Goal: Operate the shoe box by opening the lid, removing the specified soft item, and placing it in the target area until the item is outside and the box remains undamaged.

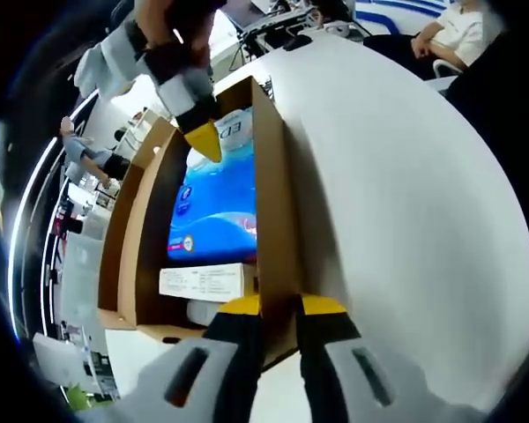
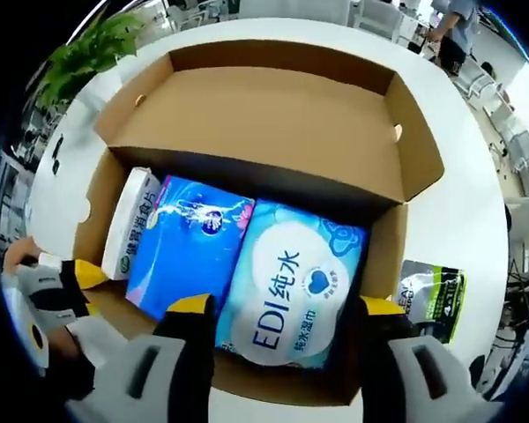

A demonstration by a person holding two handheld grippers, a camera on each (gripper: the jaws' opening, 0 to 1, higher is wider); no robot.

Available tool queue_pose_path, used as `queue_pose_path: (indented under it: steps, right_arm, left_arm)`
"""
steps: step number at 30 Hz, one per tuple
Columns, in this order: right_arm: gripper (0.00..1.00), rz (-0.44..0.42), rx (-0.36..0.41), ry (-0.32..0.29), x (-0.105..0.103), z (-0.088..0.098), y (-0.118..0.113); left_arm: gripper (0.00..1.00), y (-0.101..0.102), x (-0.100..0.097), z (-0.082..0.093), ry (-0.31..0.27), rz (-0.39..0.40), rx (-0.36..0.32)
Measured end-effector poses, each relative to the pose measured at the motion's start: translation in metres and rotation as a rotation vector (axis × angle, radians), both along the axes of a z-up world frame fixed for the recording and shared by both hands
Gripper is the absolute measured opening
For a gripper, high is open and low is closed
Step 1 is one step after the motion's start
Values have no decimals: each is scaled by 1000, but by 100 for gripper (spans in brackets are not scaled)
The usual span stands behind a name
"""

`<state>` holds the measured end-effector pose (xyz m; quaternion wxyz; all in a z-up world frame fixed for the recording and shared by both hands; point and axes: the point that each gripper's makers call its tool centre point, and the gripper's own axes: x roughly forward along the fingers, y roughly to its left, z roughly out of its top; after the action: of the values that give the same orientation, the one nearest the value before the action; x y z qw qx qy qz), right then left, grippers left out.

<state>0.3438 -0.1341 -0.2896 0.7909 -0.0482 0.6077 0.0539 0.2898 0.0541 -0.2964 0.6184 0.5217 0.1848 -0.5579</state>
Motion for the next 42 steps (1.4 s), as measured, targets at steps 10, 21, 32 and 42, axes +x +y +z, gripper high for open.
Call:
queue_pose_path:
  steps: [10, 21, 32, 42]
  right_arm:
    - [60, -26, -33, 18, 1, -8, -2]
    - [65, -45, -78, 48, 21, -23, -8]
    - [69, -56, -62, 65, 24, -41, -5]
    - [70, -63, -65, 58, 17, -41, 1]
  left_arm:
    - [13, -1, 0, 0, 1, -1, -2]
    - [13, -2, 1, 1, 5, -2, -7]
    - [13, -3, 3, 0, 9, -6, -13]
    - [13, -3, 2, 0, 12, -9, -17]
